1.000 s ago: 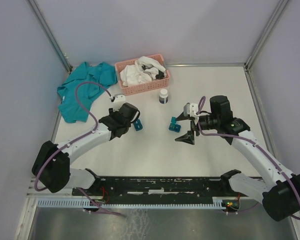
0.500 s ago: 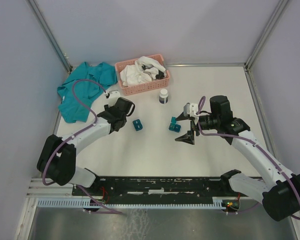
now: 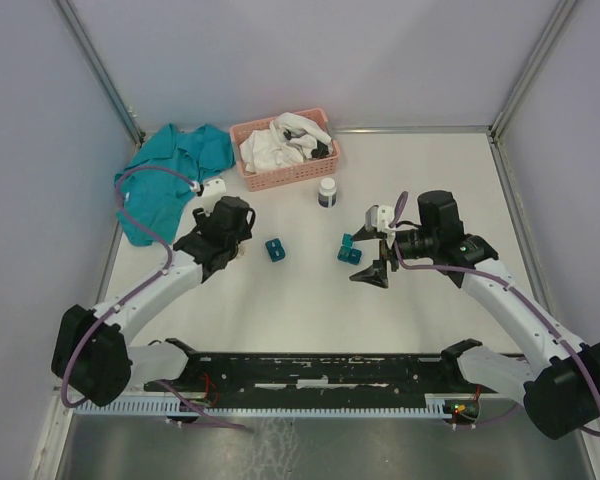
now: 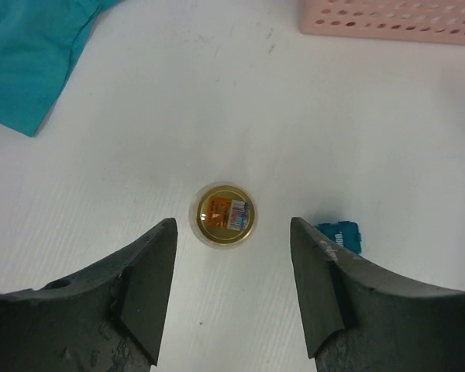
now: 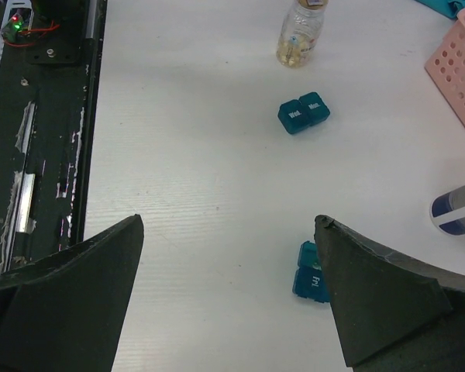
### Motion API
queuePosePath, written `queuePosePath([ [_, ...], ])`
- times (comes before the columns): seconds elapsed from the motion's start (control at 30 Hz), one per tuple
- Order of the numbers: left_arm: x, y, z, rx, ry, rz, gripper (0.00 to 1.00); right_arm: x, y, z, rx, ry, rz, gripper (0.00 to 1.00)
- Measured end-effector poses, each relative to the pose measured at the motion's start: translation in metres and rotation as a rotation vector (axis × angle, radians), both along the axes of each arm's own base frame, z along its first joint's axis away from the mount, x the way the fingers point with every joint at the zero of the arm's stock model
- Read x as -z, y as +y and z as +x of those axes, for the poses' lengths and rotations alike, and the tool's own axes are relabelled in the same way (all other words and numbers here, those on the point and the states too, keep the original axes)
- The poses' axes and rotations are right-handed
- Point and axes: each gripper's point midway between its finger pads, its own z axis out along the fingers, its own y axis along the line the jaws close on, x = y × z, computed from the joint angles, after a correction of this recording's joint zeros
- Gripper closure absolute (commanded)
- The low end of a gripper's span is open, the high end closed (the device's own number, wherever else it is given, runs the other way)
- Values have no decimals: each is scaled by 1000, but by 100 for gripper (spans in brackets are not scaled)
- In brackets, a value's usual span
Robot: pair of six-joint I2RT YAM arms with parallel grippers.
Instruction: Sort the pills into containers
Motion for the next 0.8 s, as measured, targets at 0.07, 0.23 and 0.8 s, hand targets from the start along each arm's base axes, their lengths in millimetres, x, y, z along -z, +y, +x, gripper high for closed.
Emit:
queuePosePath([
  [0.07, -13, -6, -3, 33, -35, -54, 33, 0, -1, 1, 6, -1, -2, 0],
  [0.23, -38, -47, -18, 257, -138, -278, 33, 1, -3, 15, 67, 30, 4, 0],
  [0.8, -9, -164, -48, 805, -170, -737, 34, 80, -42, 91, 490, 482, -111, 14],
])
